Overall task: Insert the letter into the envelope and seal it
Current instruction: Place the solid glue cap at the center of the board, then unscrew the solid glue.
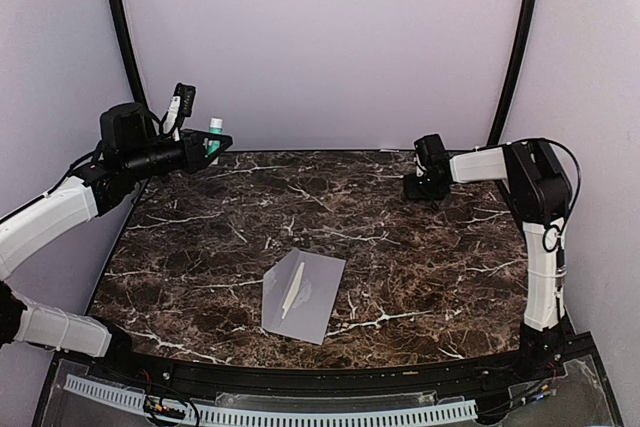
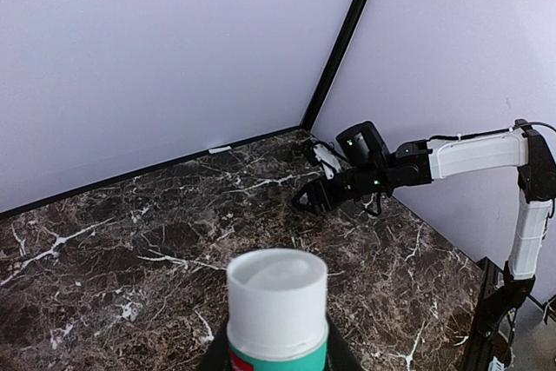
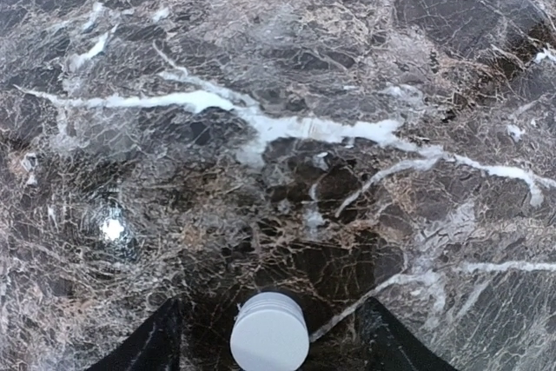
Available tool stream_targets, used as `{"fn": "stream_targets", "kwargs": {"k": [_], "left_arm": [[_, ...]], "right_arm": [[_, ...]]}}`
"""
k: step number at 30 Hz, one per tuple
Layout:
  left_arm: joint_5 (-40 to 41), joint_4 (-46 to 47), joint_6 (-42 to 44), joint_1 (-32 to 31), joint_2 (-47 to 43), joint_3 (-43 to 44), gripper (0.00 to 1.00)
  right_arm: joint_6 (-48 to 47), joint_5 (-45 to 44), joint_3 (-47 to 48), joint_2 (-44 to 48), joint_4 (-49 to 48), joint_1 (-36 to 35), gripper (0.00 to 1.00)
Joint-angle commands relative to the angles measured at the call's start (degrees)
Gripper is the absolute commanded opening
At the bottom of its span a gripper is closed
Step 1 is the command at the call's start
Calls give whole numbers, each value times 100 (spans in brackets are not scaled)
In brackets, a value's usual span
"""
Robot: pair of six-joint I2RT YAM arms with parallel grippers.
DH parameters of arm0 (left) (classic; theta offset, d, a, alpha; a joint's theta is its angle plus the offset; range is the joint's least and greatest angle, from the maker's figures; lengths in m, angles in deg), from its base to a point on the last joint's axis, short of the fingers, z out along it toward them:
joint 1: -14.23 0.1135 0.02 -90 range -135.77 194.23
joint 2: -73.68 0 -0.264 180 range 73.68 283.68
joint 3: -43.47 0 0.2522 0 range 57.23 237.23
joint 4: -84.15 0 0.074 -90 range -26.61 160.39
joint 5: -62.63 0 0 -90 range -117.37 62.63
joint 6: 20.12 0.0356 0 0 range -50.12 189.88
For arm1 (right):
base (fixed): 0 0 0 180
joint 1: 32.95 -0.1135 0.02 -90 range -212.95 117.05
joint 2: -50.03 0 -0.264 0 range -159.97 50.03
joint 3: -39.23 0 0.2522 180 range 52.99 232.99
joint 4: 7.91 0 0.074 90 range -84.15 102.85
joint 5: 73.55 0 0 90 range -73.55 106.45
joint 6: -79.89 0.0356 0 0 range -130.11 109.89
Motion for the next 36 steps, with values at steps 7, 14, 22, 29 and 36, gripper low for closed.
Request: {"fn": "stream_targets", "kwargs": {"k": [7, 14, 22, 29, 36], "left_arm": [[-1012, 761, -150, -11, -2, -208, 3], [-2137, 1206, -20, -470, -31, -342, 5], [-2337, 1370, 182, -1386, 30, -460, 6], [-2830, 1997, -361, -1643, 228, -612, 7], [-2827, 2030, -362, -1869, 287, -635, 7]], "right_arm": [[-48, 237, -147, 1642, 242, 6, 81], [64, 2637, -1267, 3709, -418, -265, 81], [640, 4458, -2232, 5225, -1947, -1995, 81], [1133, 4351, -2516, 5064, -3456, -3361, 77], [1104, 3991, -2145, 4325, -3733, -3980, 67]]}}
